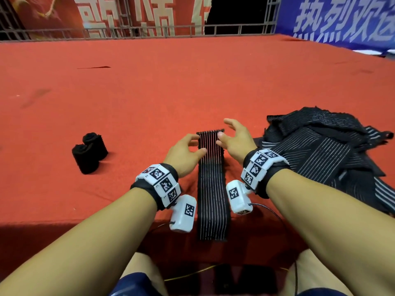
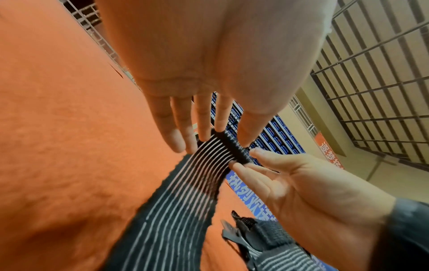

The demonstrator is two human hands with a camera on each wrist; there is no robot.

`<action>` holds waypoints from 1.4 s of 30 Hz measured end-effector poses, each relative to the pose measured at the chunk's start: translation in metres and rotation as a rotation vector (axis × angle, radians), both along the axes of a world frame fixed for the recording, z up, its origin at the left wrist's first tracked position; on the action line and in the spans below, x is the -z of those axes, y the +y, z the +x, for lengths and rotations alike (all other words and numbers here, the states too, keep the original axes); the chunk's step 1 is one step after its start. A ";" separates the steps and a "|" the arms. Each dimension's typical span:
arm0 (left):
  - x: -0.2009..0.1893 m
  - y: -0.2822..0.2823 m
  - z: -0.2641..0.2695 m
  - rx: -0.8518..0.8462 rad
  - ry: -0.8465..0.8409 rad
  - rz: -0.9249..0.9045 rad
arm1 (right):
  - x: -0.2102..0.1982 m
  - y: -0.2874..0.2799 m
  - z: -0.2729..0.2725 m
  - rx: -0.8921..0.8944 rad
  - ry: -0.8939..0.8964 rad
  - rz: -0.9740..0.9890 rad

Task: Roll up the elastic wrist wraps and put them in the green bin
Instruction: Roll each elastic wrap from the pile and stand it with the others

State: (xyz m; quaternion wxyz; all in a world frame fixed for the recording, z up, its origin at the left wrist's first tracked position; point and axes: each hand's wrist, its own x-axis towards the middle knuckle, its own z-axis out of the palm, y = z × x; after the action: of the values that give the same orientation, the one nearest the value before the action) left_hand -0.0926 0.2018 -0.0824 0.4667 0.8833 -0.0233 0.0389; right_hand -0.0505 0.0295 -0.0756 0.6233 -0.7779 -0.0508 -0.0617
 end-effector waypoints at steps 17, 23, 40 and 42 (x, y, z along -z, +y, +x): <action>0.040 -0.020 0.021 0.142 0.261 0.348 | 0.038 -0.020 -0.008 -0.139 0.235 -0.621; 0.037 -0.027 0.039 0.217 0.244 0.619 | 0.036 -0.010 0.002 -0.245 0.193 -0.892; 0.040 -0.022 0.085 0.425 0.390 0.751 | 0.048 -0.012 0.033 -0.285 0.292 -0.903; 0.041 -0.022 0.085 0.423 0.391 0.733 | 0.049 -0.014 0.035 -0.280 0.304 -0.855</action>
State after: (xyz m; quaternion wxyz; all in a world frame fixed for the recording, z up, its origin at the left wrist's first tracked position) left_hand -0.0077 0.1799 -0.1231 0.1169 0.9565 -0.1269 -0.2352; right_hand -0.0160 0.0153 -0.1249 0.2497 -0.9506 -0.0842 0.1639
